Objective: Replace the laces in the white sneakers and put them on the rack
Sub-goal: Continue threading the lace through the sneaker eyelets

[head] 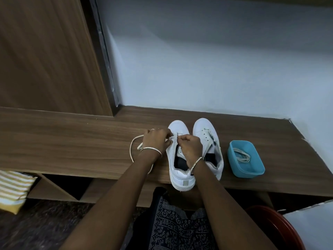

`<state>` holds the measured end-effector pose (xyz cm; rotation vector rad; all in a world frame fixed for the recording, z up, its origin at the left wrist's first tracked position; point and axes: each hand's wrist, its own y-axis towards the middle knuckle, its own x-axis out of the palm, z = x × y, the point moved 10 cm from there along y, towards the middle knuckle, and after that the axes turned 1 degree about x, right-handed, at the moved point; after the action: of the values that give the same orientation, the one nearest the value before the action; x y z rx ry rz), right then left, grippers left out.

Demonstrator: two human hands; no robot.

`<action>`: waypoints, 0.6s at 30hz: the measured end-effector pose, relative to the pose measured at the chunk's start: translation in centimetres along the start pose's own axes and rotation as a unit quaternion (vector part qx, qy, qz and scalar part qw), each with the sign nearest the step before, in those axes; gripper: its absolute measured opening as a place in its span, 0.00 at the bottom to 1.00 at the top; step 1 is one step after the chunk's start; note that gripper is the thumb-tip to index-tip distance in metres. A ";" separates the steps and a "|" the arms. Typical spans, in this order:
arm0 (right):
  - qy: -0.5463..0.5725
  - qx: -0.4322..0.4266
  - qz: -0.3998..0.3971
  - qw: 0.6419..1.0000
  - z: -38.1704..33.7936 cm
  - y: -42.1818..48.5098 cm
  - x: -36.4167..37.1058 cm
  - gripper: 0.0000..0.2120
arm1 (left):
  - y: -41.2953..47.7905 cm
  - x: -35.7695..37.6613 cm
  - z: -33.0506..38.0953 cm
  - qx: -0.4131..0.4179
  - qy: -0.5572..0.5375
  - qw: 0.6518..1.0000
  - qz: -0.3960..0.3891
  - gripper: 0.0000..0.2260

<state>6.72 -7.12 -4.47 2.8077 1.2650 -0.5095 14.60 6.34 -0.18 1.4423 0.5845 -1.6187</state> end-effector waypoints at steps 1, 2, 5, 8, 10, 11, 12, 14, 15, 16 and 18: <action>-0.008 -0.004 0.002 1.000 -0.1 0.0 -0.1 0.03 | 0.0 0.0 0.2 0.001 0.003 1.000 0.009 0.09; -0.009 -0.007 0.003 1.000 -0.2 -0.1 -0.1 0.02 | 0.1 0.0 0.4 0.002 0.006 1.000 0.016 0.09; -0.063 -0.039 0.013 0.997 -0.7 0.1 -0.3 0.04 | 0.1 0.1 0.6 0.004 0.000 1.000 0.024 0.10; -0.171 -0.089 0.008 0.981 -1.5 0.1 -0.2 0.12 | 0.4 1.1 -0.4 -0.021 -0.117 0.993 0.013 0.09; -0.231 -0.108 0.007 0.967 -1.9 -0.1 -0.2 0.14 | 0.6 2.5 -1.3 -0.070 -0.240 0.968 -0.027 0.12; -0.251 -0.114 0.013 0.961 -2.1 -0.2 -0.3 0.14 | 0.6 3.1 -1.8 -0.100 -0.290 0.951 -0.042 0.13; -0.261 -0.117 0.019 0.958 -2.1 -0.2 -0.5 0.13 | 0.5 3.6 -2.1 -0.134 -0.328 0.933 -0.058 0.14; -0.260 -0.112 0.032 0.958 -2.3 -0.2 -0.9 0.12 | 0.1 4.9 -3.1 -0.217 -0.422 0.877 -0.079 0.16; -0.253 -0.107 0.040 0.961 -2.4 -0.2 -1.2 0.12 | -0.1 5.7 -3.5 -0.252 -0.483 0.834 -0.084 0.16; -0.245 -0.103 0.045 0.963 -2.4 -0.2 -1.3 0.11 | -0.3 6.2 -3.8 -0.279 -0.534 0.793 -0.088 0.16; -0.237 -0.107 0.051 0.964 -2.5 -0.4 -1.4 0.11 | -0.8 6.8 -4.0 -0.304 -0.583 0.747 -0.099 0.16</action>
<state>6.28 -7.55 -1.60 2.3571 1.0008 -0.9077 16.43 7.95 -7.71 -0.2364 0.4169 -1.8635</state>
